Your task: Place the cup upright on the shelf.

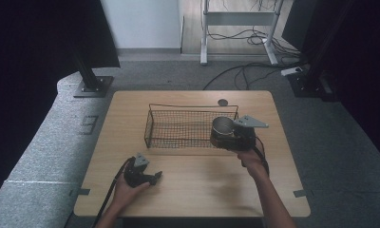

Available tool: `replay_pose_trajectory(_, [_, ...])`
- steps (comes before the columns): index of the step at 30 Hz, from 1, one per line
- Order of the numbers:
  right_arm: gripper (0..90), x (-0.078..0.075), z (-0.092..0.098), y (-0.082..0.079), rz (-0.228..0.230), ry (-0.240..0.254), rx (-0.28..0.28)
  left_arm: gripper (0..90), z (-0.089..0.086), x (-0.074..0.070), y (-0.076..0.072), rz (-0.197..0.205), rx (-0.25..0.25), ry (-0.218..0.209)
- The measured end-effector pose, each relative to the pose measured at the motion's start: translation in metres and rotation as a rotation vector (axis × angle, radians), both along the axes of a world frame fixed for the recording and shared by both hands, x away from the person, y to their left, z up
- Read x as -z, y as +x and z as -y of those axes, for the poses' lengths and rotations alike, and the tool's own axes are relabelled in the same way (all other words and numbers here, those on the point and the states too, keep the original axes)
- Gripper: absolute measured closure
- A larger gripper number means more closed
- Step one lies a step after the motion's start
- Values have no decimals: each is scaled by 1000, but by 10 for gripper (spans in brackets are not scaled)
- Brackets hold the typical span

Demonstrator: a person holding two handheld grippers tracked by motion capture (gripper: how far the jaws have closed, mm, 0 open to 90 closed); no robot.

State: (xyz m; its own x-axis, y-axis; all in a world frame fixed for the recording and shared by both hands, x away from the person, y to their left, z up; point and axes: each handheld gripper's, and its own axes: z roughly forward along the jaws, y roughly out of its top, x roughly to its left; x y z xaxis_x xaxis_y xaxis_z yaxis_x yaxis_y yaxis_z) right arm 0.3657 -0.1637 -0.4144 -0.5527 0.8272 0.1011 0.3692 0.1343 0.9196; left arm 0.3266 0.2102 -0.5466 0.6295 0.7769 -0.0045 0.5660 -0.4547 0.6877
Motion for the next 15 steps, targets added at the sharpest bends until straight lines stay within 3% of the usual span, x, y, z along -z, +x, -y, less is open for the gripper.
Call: replay_pose_trajectory(15, [181,-2,-7,12,-12,-4,-7,167,0,0,0,0,-1,-1])
